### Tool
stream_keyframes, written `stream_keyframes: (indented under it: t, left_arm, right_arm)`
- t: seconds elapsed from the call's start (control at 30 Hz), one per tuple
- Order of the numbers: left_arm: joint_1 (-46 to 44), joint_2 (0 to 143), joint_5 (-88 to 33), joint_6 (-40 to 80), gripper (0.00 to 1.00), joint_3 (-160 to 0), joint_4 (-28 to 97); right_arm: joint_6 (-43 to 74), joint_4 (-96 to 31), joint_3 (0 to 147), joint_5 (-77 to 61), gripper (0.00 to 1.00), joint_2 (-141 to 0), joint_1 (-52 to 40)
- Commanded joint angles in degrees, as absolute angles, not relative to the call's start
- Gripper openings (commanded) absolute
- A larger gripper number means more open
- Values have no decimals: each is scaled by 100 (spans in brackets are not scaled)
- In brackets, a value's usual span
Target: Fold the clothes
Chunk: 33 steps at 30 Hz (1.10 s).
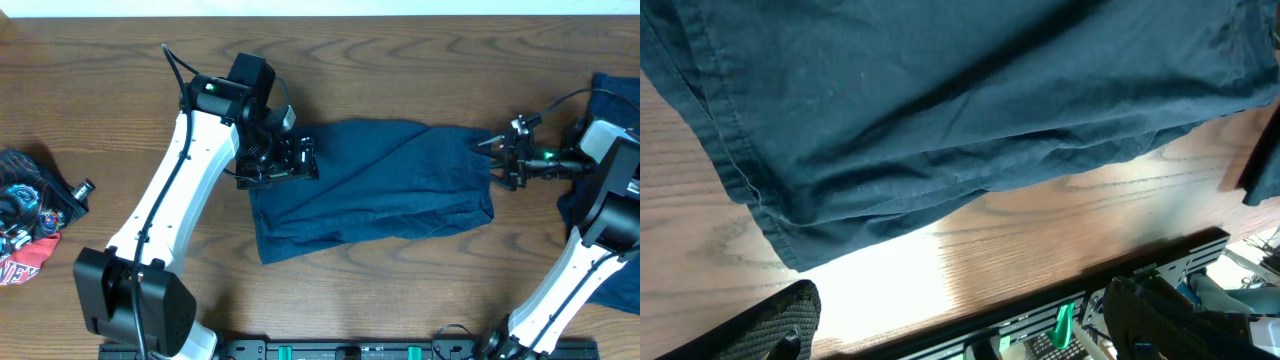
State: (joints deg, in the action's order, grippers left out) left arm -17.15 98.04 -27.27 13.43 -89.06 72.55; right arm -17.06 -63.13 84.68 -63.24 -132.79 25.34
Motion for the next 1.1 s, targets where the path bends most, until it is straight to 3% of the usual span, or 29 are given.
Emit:
stream_keyframes:
  t: [0.0,0.2,0.3,0.43,0.53,0.6,0.63,0.67,1.07]
  left_arm:
    - [-1723,9815,-2808,1247,92,-8910,7255]
    - [-1723,9815,-2810,1249,92,-8910,7188]
    - [-1723,9815,-2810,1249,92,-8910,7172]
    - [-1723,9815,-2810,1249,92,-8910,7172]
    - [-1723,9815,-2808,1247,92,-8910,7172]
    - [-1723,9815,-2810,1249,92,-8910,7172]
    - [-1723,9815,-2810,1249,92,-8910,7175]
    - [-1723,9815,-2810,1249,92,-8910,7175]
    - [-1723,9815,-2810,1251,92,-8910,7054]
  right_arm:
    - [-1627,-6027,8355,-4998,93,-13740,2281]
    - [-1347,-5734,8355,-4991,94,-13767,1857]
    - [-1160,-5555,8355,-4989,86,-13812,1649]
    - [-987,-5408,8353,-4950,59,-13885,1448]
    - [-987,-5352,8348,-4923,45,-13928,1350]
    - [-985,-5315,8348,-4838,16,-13933,1321]
    - [-985,-5308,8348,-4786,5,-13933,1321]
    - [-985,-5312,8350,-4781,1,-13933,1332]
    - [-843,-6071,8823,-4525,1,-13434,2097]
